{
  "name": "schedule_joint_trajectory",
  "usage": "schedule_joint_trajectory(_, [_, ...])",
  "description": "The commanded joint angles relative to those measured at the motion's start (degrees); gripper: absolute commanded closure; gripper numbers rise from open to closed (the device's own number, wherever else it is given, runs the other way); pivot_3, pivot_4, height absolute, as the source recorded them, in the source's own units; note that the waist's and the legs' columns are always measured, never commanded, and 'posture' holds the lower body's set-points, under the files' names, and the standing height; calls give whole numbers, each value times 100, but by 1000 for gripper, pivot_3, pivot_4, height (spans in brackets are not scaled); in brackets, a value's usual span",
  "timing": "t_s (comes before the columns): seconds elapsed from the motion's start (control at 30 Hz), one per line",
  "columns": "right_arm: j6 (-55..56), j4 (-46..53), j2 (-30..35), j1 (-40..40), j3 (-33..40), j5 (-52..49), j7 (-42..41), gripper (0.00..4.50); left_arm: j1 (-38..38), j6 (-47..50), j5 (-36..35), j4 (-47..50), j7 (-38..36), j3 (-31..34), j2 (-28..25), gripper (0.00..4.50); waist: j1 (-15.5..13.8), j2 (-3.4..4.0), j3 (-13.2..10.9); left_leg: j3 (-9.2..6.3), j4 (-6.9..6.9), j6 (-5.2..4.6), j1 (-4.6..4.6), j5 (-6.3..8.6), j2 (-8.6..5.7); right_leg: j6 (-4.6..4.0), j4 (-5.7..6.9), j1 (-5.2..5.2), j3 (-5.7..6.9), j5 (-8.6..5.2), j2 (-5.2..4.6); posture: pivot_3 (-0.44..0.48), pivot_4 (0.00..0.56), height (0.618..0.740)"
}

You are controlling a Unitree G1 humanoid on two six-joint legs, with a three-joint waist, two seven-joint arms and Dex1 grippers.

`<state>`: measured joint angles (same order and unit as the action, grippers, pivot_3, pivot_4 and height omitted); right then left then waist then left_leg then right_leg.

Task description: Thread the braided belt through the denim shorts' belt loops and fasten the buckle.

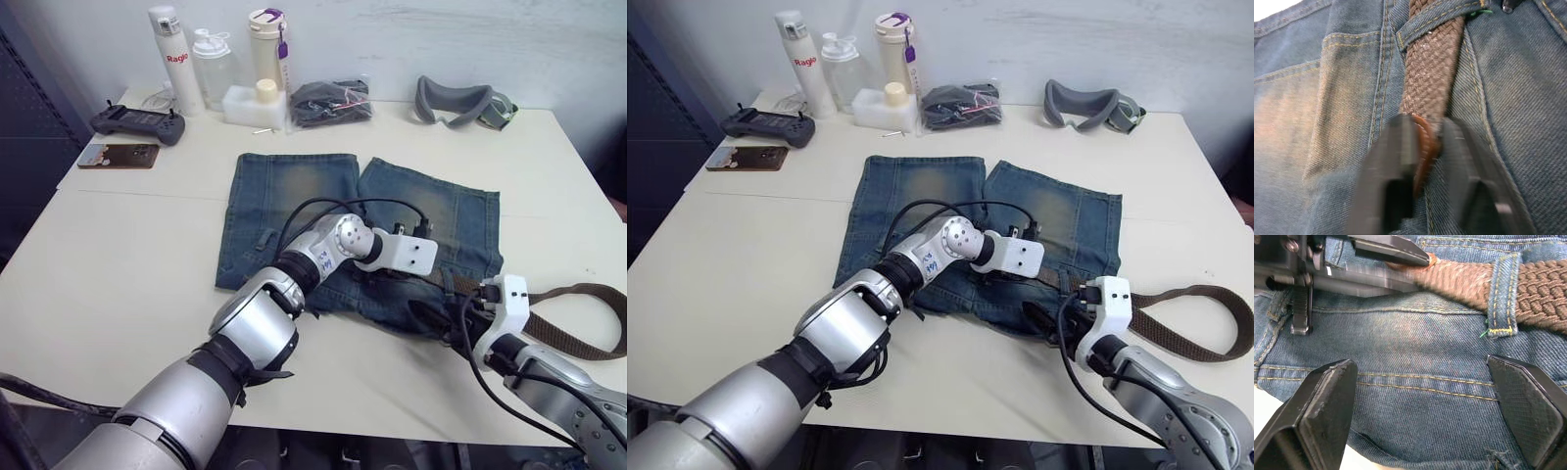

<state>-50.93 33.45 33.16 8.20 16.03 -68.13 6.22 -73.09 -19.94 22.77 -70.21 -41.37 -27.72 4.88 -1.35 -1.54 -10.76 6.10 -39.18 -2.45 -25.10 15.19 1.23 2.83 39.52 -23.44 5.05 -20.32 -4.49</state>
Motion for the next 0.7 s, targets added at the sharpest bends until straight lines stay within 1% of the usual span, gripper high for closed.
schedule_joint_trajectory(0.03, [-109,-254,-109,-135,-6,150,294,0,126,-185,-49,157,-68,115,-193,4450,0,0,0,1,0,0,-1,0,0,0,0,-1,0,0,0,0,150,683])
schedule_joint_trajectory(0.17, [-202,-624,-309,-411,-20,344,648,0,160,-333,-142,609,-253,215,-432,4450,35,0,0,2,0,3,0,-1,1,-2,5,-4,0,-1,0,0,150,683])
schedule_joint_trajectory(0.27, [-309,-930,-444,-604,-19,412,823,0,260,-102,-332,1473,-800,323,-817,4450,59,0,0,2,0,4,-1,-2,1,-2,5,-4,0,-1,0,0,150,683])
schedule_joint_trajectory(0.33, [-400,-1052,-495,-689,-32,406,826,0,430,408,-602,2239,-1186,509,-1042,4450,91,0,0,3,0,4,0,-2,1,-3,5,-4,0,0,0,0,150,683])
schedule_joint_trajectory(0.37, [-455,-1108,-505,-726,-44,389,823,0,537,817,-758,2670,-1409,609,-1148,4450,103,1,0,2,0,6,0,-4,2,-4,7,-3,0,-1,0,0,150,683])
schedule_joint_trajectory(0.43, [-553,-1203,-495,-798,-87,410,803,0,711,1449,-807,3369,-1659,686,-1428,4450,133,0,1,0,1,14,1,-9,2,-5,6,-2,0,-2,0,0,150,683])
schedule_joint_trajectory(0.47, [-601,-1249,-485,-835,-118,426,772,0,810,1720,-772,3678,-1745,697,-1601,4450,135,0,1,1,0,37,1,-24,2,-5,5,0,0,-2,0,0,150,683])
schedule_joint_trajectory(0.57, [-680,-1327,-495,-937,-160,468,690,0,1121,2383,-705,4439,-1866,713,-1985,4450,140,-5,5,1,0,38,5,-26,1,-5,6,4,0,-1,0,0,150,683])
schedule_joint_trajectory(0.7, [-772,-1394,-499,-1052,-174,517,617,0,1571,3222,-745,5326,-2071,630,-2268,4450,140,-22,17,-2,0,39,6,-27,1,-5,8,6,-1,-1,0,0,150,683])
